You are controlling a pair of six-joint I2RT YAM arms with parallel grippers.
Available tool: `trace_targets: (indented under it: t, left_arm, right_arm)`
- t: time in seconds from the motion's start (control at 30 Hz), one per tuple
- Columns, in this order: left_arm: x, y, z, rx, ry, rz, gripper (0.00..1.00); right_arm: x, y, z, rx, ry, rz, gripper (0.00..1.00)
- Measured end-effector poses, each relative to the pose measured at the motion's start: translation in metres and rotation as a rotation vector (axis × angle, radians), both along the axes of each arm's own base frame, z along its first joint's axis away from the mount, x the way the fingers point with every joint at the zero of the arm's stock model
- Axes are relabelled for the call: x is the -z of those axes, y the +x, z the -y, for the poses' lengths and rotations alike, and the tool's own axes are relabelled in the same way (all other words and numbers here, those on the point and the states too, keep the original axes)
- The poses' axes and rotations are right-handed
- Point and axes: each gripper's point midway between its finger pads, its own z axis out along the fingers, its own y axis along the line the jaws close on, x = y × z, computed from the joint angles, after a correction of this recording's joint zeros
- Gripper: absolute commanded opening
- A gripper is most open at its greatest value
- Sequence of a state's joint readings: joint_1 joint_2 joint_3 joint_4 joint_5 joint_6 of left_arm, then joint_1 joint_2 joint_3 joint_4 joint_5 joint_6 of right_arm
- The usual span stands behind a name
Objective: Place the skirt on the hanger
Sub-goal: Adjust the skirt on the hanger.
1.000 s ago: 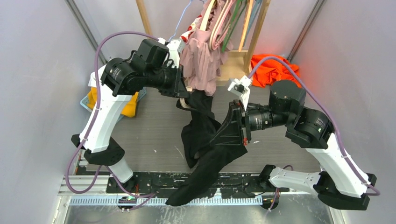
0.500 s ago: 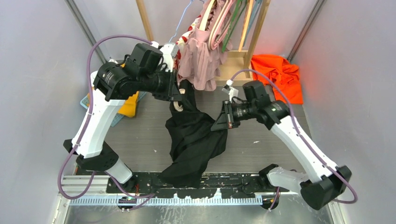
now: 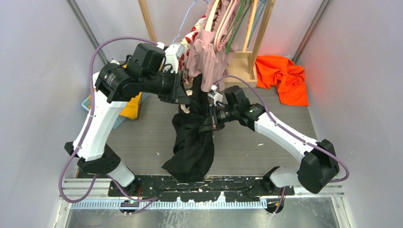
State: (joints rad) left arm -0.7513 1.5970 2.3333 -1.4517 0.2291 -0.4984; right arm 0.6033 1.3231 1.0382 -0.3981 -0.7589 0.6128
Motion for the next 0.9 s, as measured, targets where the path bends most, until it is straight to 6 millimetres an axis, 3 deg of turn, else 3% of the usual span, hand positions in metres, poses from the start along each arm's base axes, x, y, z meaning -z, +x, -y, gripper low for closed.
trace_targets:
  t: [0.13,0.23,0.3,0.37,0.43,0.7,0.9]
  left_arm:
    - [0.001,-0.001,0.001,0.007,-0.002,-0.007,0.07]
    - [0.01,-0.002,0.004,0.017,0.009,-0.033,0.07]
    - [0.017,-0.002,0.005,0.023,0.017,-0.052,0.07]
    - [0.023,-0.004,0.006,0.029,0.023,-0.07,0.07]
    - [0.027,-0.008,0.006,0.031,0.026,-0.089,0.06]
    - [0.049,-0.037,-0.006,0.049,0.062,-0.15,0.06]
    - [0.075,-0.055,0.0,0.091,0.125,-0.203,0.06]
  right_arm:
    - [0.022,0.006,-0.001,0.06,-0.029,0.002,0.05]
    - [0.036,0.01,0.001,0.098,-0.047,0.007,0.13]
    - [0.041,0.01,0.001,0.102,-0.057,0.006,0.22]
    - [0.045,0.007,0.002,0.097,-0.068,0.011,0.44]
    - [0.046,0.002,0.005,0.089,-0.085,0.021,0.46]
    - [0.015,-0.024,0.029,0.072,-0.076,0.11,0.57]
    - [0.002,-0.03,0.055,0.144,-0.069,0.161,0.75]
